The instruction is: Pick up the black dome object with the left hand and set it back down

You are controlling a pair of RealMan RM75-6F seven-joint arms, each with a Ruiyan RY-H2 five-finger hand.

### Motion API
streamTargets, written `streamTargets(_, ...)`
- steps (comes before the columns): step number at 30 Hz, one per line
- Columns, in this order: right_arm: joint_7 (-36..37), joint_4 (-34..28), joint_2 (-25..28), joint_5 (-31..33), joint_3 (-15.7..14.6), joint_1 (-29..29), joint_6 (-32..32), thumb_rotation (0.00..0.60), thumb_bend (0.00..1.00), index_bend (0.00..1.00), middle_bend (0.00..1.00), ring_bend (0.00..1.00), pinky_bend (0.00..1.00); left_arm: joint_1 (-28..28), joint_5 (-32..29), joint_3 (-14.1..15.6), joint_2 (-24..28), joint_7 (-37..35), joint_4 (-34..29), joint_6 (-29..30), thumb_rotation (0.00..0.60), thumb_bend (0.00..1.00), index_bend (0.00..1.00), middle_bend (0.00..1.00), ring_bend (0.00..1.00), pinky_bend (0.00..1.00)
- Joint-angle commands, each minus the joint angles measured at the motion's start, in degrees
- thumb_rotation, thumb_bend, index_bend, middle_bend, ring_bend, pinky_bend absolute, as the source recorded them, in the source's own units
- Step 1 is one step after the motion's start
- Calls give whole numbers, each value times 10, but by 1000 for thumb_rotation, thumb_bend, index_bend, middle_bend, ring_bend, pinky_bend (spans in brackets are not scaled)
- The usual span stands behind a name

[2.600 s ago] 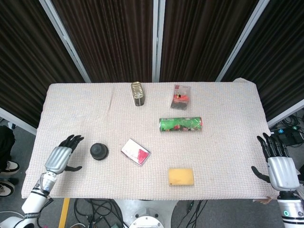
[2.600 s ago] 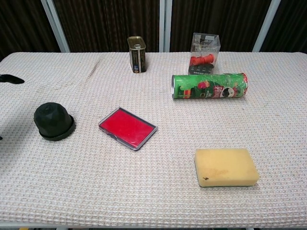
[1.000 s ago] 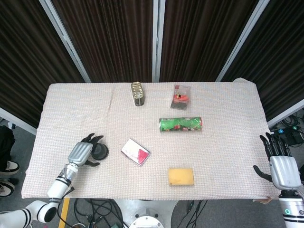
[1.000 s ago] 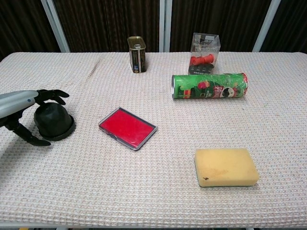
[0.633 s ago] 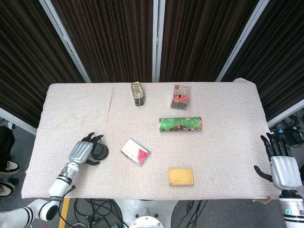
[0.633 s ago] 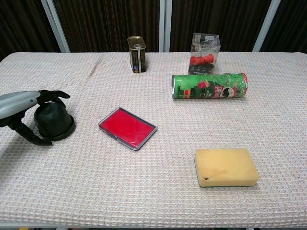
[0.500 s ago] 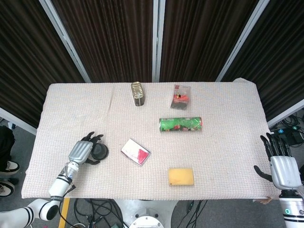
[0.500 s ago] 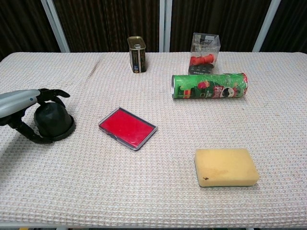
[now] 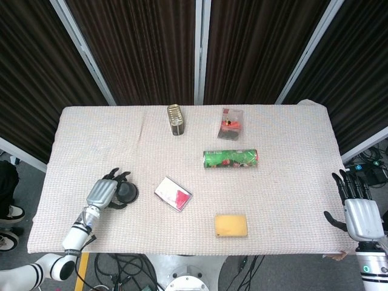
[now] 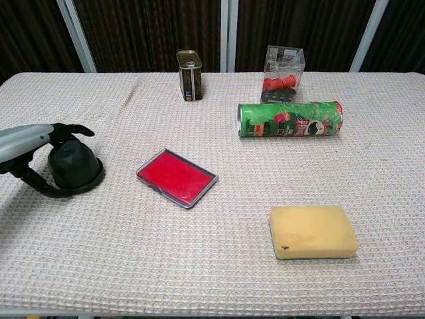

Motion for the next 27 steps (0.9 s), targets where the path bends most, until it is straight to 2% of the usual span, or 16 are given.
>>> streamTargets(1,0,0,0,1,0,0,0,600,99,0,0,0,0,-1,0,0,0,-1,1,-2,600,133,119,261,12,205)
streamTargets(14,3,2,0,3,1,0,-3,600,99,0,0,0,0,-6,1,-2,-2,-2,-1,1,600,158,132,318,12,205)
streamTargets(27,4,7,-2,9,0,2,-9,600,99,0,0,0,0,0,8,-5,-5,-33,2,20,600,258,315,415,73,207)
